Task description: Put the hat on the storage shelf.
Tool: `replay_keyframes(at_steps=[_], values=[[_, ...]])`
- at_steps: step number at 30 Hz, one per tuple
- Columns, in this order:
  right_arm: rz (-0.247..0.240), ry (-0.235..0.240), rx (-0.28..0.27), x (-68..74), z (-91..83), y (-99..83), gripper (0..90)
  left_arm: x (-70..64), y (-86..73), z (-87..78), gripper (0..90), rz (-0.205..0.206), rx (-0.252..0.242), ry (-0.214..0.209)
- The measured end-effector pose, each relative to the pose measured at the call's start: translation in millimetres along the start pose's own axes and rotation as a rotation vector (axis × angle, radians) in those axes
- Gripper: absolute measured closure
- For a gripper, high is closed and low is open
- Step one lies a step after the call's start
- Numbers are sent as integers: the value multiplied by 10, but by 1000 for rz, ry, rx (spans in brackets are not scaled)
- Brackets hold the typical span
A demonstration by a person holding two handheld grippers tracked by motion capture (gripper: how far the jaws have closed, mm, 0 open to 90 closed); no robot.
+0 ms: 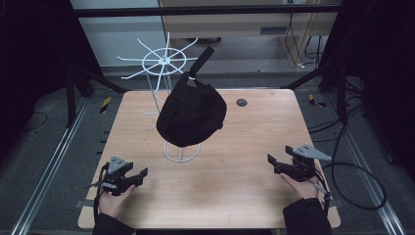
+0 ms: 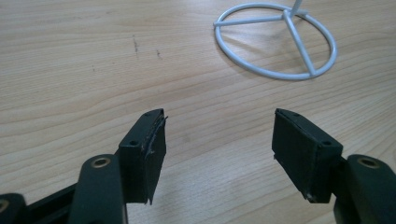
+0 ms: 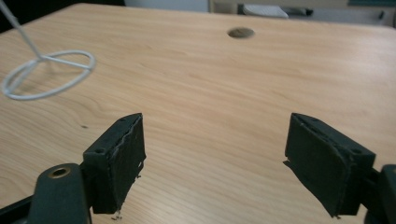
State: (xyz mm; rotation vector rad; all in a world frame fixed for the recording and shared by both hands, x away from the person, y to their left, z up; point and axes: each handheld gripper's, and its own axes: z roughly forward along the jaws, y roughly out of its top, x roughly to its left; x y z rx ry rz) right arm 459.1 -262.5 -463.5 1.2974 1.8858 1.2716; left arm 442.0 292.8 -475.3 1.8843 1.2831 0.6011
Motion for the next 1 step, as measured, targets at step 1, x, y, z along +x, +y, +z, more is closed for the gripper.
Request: replay_keyframes(at_steps=[1], values=[[8, -12, 11, -32, 2, -22, 194, 11, -3, 11, 348, -1, 5, 1]])
